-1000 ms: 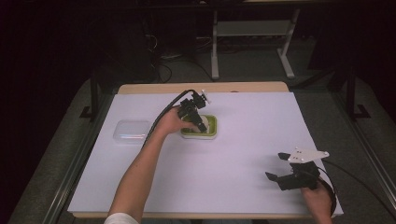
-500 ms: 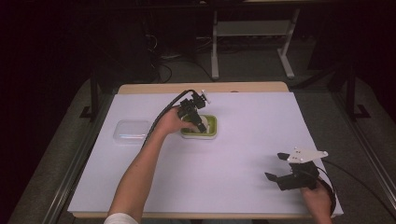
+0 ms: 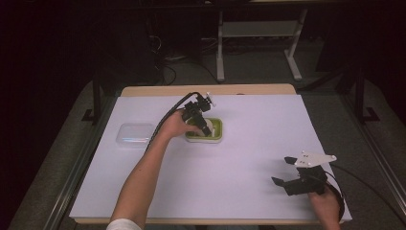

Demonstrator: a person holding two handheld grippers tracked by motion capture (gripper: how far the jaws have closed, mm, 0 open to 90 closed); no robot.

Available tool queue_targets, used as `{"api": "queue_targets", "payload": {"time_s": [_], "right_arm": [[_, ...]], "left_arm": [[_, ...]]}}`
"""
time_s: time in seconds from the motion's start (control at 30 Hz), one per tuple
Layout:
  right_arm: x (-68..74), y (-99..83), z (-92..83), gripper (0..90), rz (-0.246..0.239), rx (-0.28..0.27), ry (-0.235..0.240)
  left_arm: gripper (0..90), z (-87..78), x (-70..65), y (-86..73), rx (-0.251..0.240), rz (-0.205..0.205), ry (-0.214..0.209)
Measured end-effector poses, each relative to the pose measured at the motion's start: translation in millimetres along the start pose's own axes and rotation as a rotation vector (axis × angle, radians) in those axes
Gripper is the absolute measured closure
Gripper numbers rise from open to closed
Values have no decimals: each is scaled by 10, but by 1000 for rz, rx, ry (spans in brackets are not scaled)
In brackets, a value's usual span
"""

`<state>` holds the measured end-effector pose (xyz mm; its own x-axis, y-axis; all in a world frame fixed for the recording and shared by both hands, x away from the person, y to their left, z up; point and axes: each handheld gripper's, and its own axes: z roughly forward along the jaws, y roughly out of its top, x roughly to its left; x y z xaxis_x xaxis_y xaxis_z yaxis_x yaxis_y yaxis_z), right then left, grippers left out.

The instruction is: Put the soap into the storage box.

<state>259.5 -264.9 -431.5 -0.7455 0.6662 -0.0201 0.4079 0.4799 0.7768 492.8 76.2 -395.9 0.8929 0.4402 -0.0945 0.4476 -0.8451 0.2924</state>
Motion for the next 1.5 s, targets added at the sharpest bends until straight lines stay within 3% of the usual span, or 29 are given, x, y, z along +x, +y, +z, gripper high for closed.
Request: {"api": "queue_targets", "payload": {"time_s": [0.27,0.37,0.67,0.87,1.07,1.5], "right_arm": [[0,-3,-3,134,5,-1,2],[2,-1,0,133,5,0,4],[6,6,5,133,2,-1,0],[11,14,22,133,-1,6,-2],[4,8,7,134,-2,7,-11],[-10,0,-1,134,0,15,-21]], "left_arm": [[221,2,-13,5,-2,2,5],[251,-81,-34,14,-72,1,-1],[246,-204,-51,-32,-77,4,-9],[238,-281,-142,-51,-99,28,-14],[245,-330,-145,-130,-103,18,-24],[241,-434,-205,-253,-131,36,-34]]}}
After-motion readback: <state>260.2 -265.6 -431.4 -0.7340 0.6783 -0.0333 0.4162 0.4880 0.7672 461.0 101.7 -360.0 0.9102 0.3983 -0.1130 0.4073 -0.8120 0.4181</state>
